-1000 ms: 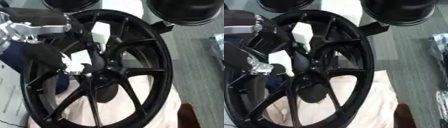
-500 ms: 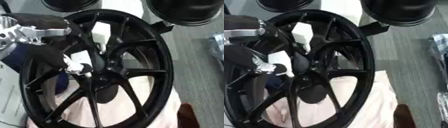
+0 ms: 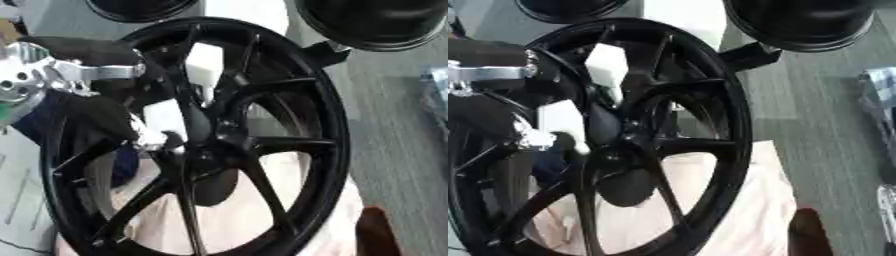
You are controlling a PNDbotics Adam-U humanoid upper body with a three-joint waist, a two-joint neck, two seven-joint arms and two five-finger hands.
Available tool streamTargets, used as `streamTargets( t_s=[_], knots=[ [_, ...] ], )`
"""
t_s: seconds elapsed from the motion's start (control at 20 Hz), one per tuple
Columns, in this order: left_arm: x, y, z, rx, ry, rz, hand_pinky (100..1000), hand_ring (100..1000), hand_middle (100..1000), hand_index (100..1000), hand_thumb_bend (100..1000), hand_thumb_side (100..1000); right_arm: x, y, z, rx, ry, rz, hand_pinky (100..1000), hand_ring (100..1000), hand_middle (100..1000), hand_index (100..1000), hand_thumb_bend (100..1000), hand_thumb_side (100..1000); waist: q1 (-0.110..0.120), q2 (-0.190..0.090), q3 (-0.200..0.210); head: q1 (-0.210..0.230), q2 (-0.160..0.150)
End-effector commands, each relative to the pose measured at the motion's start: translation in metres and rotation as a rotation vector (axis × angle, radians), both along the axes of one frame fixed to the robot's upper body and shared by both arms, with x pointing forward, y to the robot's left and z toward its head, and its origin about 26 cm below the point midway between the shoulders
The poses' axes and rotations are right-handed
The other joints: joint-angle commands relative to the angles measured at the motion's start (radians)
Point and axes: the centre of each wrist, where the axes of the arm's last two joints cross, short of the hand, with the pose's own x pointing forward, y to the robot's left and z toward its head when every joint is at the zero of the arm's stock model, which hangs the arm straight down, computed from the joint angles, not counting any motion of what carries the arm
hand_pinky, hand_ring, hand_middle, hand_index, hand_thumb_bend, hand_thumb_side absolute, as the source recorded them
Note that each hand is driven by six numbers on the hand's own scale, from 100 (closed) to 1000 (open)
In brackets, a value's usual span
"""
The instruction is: Pull the pin out of the wheel hub.
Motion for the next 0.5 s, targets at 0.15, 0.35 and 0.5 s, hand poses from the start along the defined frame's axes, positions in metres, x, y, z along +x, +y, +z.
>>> streamTargets(
  t_s=[0.15,0.35,0.5],
  knots=[
    [-0.003,0.002,0.008,0.012,0.101,0.113,632,545,533,722,314,449,-0.003,-0.001,0.009,-0.012,-0.035,0.003,698,794,568,651,100,542,-0.001,-0.020,-0.001,0.004,-0.013],
    [-0.006,0.003,0.010,-0.003,0.102,0.122,597,501,476,662,250,280,-0.003,-0.001,0.009,-0.011,-0.036,0.003,698,793,567,651,100,543,-0.001,-0.021,0.001,0.004,-0.012],
    [-0.012,0.003,0.019,-0.038,0.085,0.133,559,464,423,583,215,223,-0.003,-0.001,0.009,-0.010,-0.035,0.001,698,793,567,651,100,544,-0.001,-0.022,0.002,0.004,-0.011]
  ],
)
